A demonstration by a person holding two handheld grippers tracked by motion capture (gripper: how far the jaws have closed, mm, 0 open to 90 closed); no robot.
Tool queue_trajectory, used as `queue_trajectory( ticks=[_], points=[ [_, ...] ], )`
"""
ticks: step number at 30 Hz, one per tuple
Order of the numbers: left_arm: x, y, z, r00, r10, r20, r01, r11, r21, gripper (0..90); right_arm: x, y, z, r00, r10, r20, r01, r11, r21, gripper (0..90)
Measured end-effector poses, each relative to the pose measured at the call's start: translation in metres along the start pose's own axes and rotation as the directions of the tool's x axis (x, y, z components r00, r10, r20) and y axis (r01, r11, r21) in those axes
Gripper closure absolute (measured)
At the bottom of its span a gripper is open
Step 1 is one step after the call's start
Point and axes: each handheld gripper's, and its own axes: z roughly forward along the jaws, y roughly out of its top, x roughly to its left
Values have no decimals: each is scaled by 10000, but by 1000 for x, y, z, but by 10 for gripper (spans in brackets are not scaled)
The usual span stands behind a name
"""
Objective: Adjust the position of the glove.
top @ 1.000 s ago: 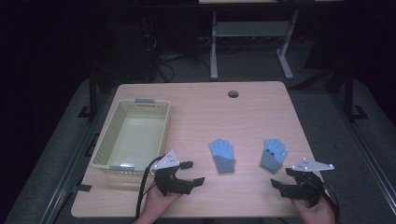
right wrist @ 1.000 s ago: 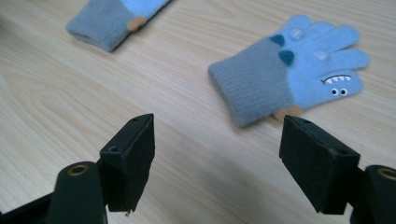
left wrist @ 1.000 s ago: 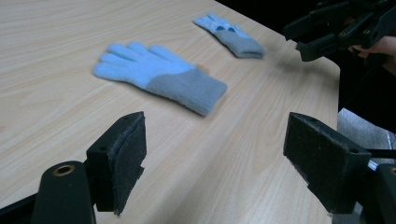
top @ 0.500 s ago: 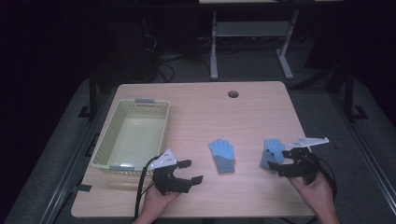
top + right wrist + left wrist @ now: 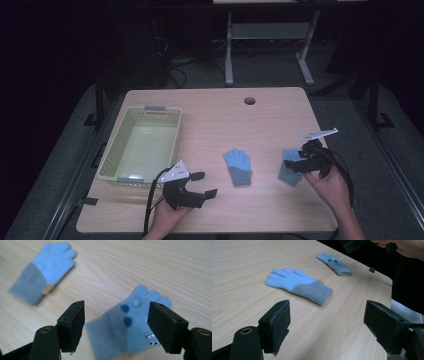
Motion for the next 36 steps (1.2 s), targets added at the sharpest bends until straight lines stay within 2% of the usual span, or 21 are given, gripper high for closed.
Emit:
queue_trajectory(
  ticks=[4,9,13,15,21,26,29,36],
  points=[
    [1,-2,2,10000,-81,44,81,9999,91,210,-5,3,7,9998,-157,121,153,9994,300,350],
    [1,-1,1,10000,-76,31,76,10000,28,210,-10,3,16,10000,24,85,-29,9977,676,402],
    [1,-1,-1,10000,-93,29,93,10000,22,210,-10,1,22,9999,-6,143,-9,9951,987,437],
    [2,-1,-1,9999,-122,25,122,9999,50,210,-10,0,25,9995,-10,303,-27,9926,1212,452],
    [3,-1,-1,9999,-118,68,118,9999,-62,207,-15,-2,35,9990,201,397,-271,9829,1820,519],
    [5,-1,-2,9999,-166,34,166,9998,-62,208,-15,-6,42,9983,122,574,-247,9747,2223,539],
    [6,-1,-3,9996,-269,13,269,9996,-111,209,-13,-6,45,9969,-173,769,-8,9734,2291,543],
    [5,-1,-2,9996,-274,52,275,9996,-105,209,-13,-7,44,9972,-106,737,-65,9737,2279,591]
  ],
)
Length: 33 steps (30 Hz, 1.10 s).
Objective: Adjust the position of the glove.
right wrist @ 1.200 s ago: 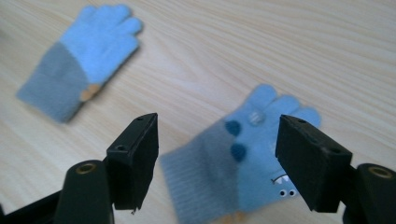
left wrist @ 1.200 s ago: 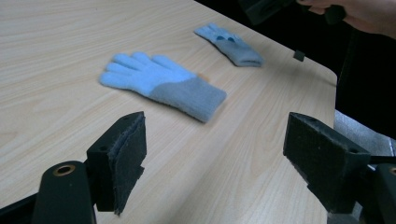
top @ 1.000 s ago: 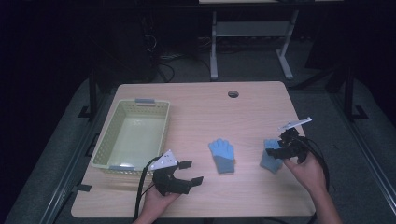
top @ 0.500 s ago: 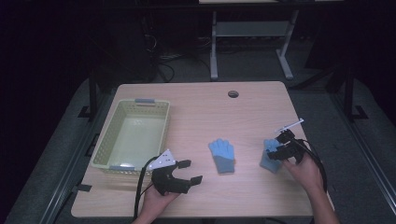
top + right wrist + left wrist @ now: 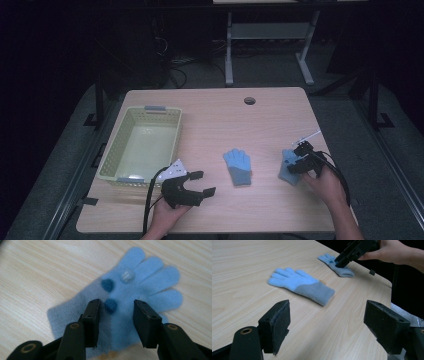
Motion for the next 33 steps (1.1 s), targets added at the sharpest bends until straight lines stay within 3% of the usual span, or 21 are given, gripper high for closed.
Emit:
queue_trajectory(
  ticks=[4,11,22,33],
  points=[
    [0,0,0,10000,44,-6,-44,10000,-12,209,1,0,0,9995,-302,-115,301,9995,-72,667],
    [0,-1,-1,10000,-20,28,20,10000,-12,209,-2,0,-1,9995,-170,-275,169,9998,-50,789],
    [1,-1,-2,10000,-75,-15,75,10000,-43,209,-8,-2,-10,9965,260,-792,-289,9989,-360,821],
    [0,-1,-2,10000,-48,-54,48,10000,-31,209,6,12,-48,9968,-660,-448,614,9933,-976,824]
  ],
)
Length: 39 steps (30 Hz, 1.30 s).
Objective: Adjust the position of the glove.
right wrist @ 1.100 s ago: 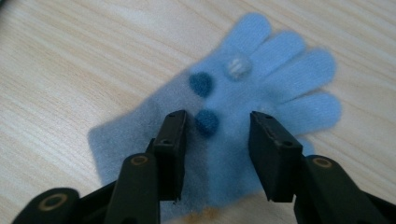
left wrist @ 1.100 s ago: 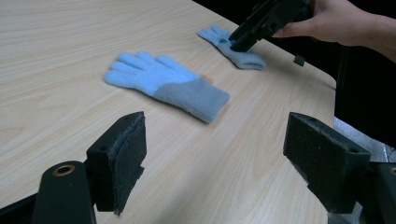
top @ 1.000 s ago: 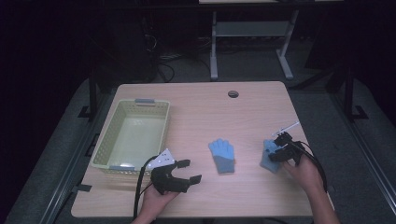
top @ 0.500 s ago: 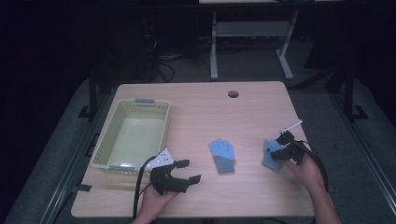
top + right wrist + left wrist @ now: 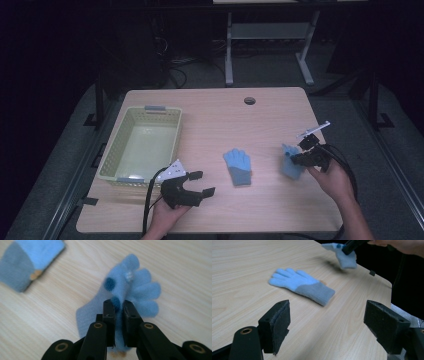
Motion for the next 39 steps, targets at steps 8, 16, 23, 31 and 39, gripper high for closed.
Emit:
queue_trajectory(
  ticks=[8,16,23,31,39],
  points=[
    [3,1,-3,9998,-166,-54,165,9998,-110,209,20,19,-19,9979,-635,-153,627,9969,-472,825],
    [3,0,-4,9999,-123,-110,121,9999,-115,209,44,41,-24,9897,-1335,-517,1298,9891,-692,824],
    [3,1,-5,9998,4,-218,-7,9999,-120,210,65,57,-20,9783,-1876,-884,1811,9804,-774,824],
    [3,2,-6,9996,75,-263,-79,9998,-172,210,81,71,-9,9656,-2278,-1255,2192,9725,-784,822],
    [2,2,-5,9996,144,-243,-148,9998,-160,210,92,82,10,9523,-2549,-1680,2501,9670,-491,821]
  ],
)
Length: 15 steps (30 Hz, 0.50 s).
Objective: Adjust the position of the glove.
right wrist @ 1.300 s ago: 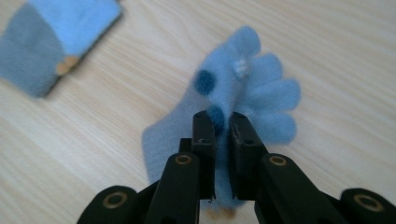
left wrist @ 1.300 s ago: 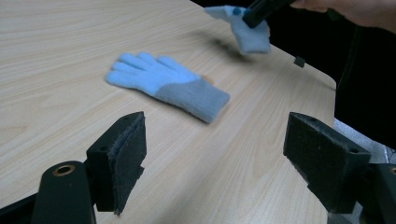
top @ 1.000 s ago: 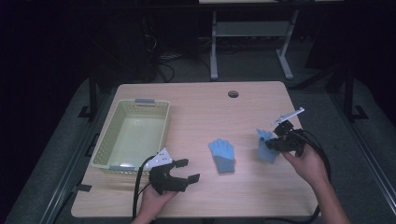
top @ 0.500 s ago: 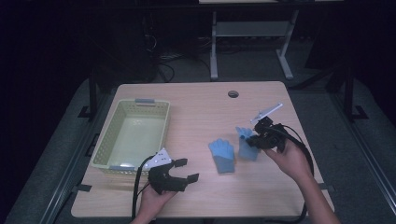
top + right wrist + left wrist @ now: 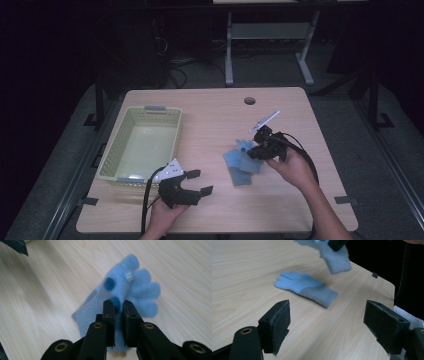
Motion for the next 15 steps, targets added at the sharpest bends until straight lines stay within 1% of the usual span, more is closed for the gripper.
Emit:
queue_trajectory(
  ticks=[4,7,11,13,15],
  points=[
    [-1,0,-1,10000,-33,-16,33,10000,-7,210,2,6,10,9997,-88,-214,92,9998,178,820],
    [-1,1,-1,10000,-39,-10,39,10000,-26,210,3,8,16,9989,-340,-314,349,9990,284,819],
    [-2,0,-1,10000,-37,9,37,10000,11,209,4,9,26,9976,-518,-452,543,9970,556,817],
    [-2,0,-1,10000,-28,17,28,10000,13,210,3,9,28,9973,-540,-499,569,9967,578,816],
    [-2,0,-1,10000,-17,17,17,10000,-12,210,3,9,30,9966,-509,-647,550,9965,625,815]
  ],
)
